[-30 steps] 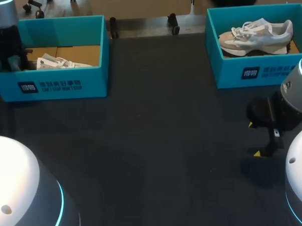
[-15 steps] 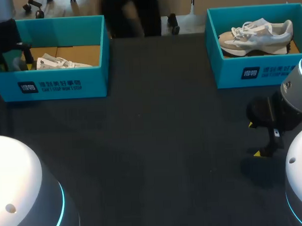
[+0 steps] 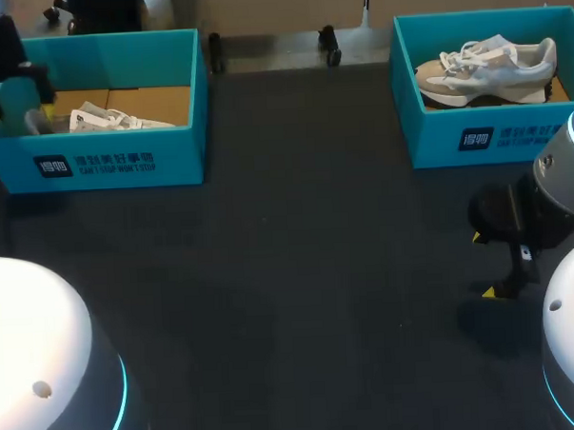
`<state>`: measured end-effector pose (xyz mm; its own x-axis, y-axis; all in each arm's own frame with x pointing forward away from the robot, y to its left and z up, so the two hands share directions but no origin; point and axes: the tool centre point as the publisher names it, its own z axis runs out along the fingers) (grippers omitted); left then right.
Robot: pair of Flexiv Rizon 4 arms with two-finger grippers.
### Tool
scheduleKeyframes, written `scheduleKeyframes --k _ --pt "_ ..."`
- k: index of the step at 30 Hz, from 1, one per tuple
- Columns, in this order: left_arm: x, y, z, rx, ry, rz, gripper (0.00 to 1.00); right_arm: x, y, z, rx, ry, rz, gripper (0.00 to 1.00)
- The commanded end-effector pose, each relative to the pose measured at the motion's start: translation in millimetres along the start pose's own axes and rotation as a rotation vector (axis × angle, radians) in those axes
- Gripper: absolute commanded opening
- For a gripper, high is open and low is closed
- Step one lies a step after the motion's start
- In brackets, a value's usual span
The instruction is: Take the shoe out of the shoebox, open the shoe tongue, remove and reinsert the insole, then place the shoe into the shoebox
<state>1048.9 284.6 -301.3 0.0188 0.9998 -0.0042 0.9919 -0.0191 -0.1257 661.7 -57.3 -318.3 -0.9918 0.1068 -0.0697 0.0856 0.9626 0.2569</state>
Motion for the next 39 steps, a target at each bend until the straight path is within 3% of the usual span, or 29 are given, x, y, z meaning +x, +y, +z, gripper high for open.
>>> scheduleKeyframes --k 1,20,30,33,39 --pt "3.4 -24 -26 -0.043 -0.004 0.007 1.00 1.3 -0.4 0 0.000 -0.002 -0.001 1.00" --pt "11.5 -94 -80 -0.143 0.014 0.030 1.00 1.3 -0.4 0 0.000 -0.002 -0.001 1.00" --pt "8.9 -108 -90 -0.141 -0.017 0.040 1.00 1.3 -0.4 0 0.000 -0.002 -0.001 1.00" --pt "8.9 -108 -90 -0.141 -0.017 0.040 1.00 -14.3 6.4 -8 -0.005 0.004 -0.018 1.00" --pt "8.9 -108 -90 -0.141 -0.017 0.040 1.00 -68.1 11.3 -30 0.071 0.037 0.070 1.00"
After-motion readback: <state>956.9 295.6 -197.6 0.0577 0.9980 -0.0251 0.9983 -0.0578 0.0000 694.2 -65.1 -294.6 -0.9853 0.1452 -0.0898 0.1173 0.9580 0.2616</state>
